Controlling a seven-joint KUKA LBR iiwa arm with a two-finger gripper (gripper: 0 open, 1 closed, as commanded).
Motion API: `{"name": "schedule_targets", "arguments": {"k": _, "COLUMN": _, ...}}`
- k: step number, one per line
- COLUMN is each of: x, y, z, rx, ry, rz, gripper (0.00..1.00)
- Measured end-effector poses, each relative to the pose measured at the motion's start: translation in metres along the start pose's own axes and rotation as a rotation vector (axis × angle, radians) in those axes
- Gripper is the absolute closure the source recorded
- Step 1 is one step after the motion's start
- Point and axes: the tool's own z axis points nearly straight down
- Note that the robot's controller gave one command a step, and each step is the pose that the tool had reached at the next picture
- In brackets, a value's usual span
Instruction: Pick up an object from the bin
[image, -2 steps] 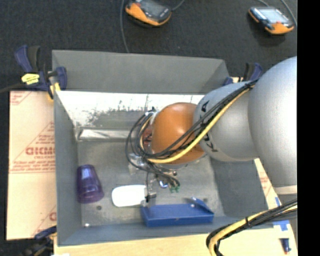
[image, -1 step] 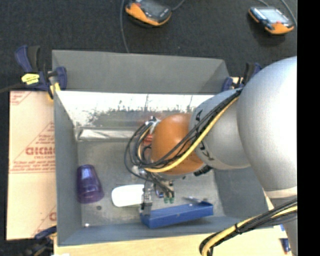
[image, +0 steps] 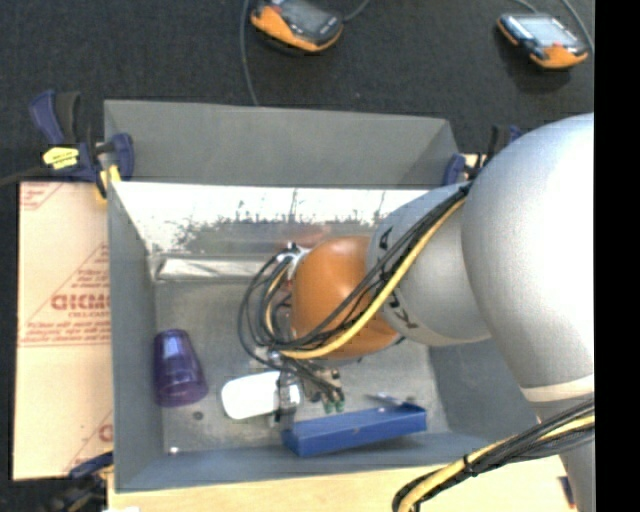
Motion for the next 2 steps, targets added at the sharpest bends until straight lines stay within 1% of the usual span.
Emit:
{"name": "schedule_targets", "arguments": {"k": 1, "x": 0.0, "y": 0.0, "z": 0.0, "rx": 0.0, "ry": 0.0, "rz": 0.001, "gripper": 1.0}}
{"name": "schedule_targets", "arguments": {"k": 2, "x": 0.006, "y": 0.0, "z": -0.064, "rx": 0.001, "ry": 0.007, "rz": -0.026, "gripper": 1.0}}
